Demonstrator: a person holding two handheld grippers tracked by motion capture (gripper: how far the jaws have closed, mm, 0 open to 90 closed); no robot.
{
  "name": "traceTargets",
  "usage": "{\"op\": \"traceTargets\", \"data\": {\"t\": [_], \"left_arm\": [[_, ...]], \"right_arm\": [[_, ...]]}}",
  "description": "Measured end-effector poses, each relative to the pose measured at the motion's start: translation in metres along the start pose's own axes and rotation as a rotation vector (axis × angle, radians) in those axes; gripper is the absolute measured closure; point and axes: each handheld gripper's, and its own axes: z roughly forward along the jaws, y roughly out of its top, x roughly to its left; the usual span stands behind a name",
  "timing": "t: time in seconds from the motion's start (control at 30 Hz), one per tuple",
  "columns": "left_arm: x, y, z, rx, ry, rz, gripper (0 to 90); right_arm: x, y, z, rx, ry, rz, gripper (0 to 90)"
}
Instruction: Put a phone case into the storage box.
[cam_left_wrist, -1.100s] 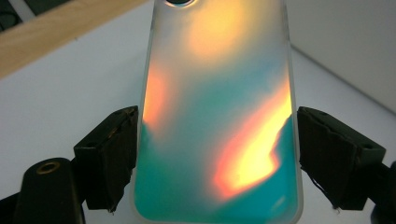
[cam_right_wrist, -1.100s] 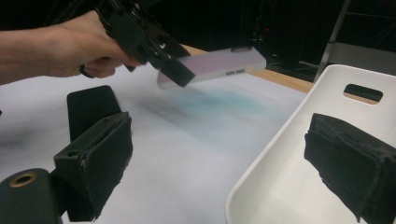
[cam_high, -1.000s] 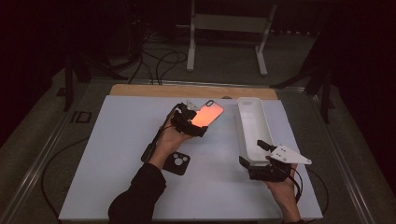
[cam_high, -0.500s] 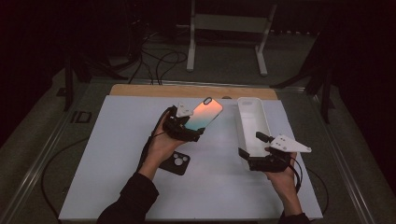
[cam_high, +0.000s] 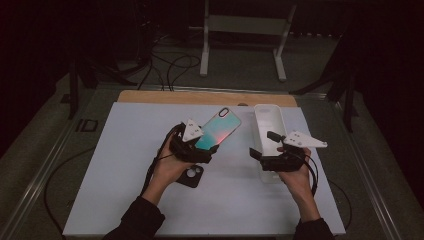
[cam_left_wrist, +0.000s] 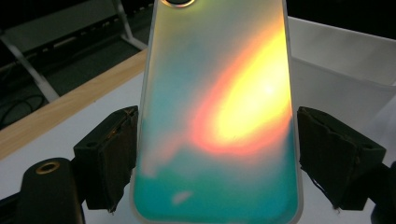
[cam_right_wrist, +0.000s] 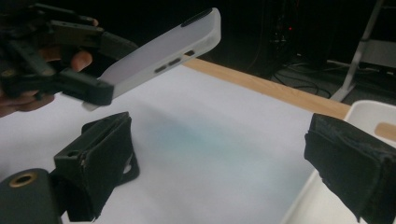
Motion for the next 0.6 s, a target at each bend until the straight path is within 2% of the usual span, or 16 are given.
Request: {"op": "traceTargets", "data": {"t": [0.23, 0.43, 0.6], "left_arm": [[-0.013, -0.002, -0.005, -0.019, -0.01, 0.031, 17.1], [-0.02, -0.007, -0.008, -0.055, -0.028, 0.033, 17.1], [-0.024, -0.011, -0.007, -0.068, -0.037, 0.028, 17.1]], "right_arm": [[0.004, 0.01, 0.01, -0.009, 0.032, 0.024, 7.7], [0.006, 0.014, 0.018, -0.019, 0.063, 0.074, 7.7], [0.011, 0.016, 0.024, -0.008, 0.086, 0.081, 7.8]]}}
